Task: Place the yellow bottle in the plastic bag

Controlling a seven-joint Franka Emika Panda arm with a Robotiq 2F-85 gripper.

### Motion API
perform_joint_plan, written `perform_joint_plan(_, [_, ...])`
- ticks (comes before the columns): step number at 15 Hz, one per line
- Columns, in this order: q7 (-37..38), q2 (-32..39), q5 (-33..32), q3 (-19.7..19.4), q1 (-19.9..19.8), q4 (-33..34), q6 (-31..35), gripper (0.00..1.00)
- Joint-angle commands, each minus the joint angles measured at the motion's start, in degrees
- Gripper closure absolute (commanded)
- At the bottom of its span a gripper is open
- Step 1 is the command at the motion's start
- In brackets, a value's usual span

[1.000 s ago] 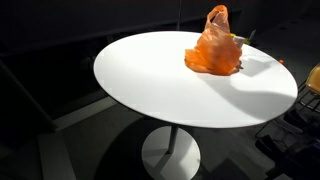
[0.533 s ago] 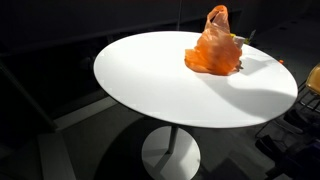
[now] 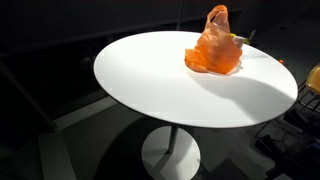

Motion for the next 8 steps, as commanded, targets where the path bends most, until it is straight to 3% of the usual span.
perform_joint_plan(1, [2.53, 7.25, 2.32, 0.53, 0.19, 5.23, 5.22, 0.0])
perform_joint_plan(7, [1.94, 17.43, 7.3, 0.85, 0.17, 11.28, 11.07, 0.0])
perform_joint_plan(8, [1.4, 14.53, 6.09, 0.86, 0.07, 7.83, 11.19, 0.0])
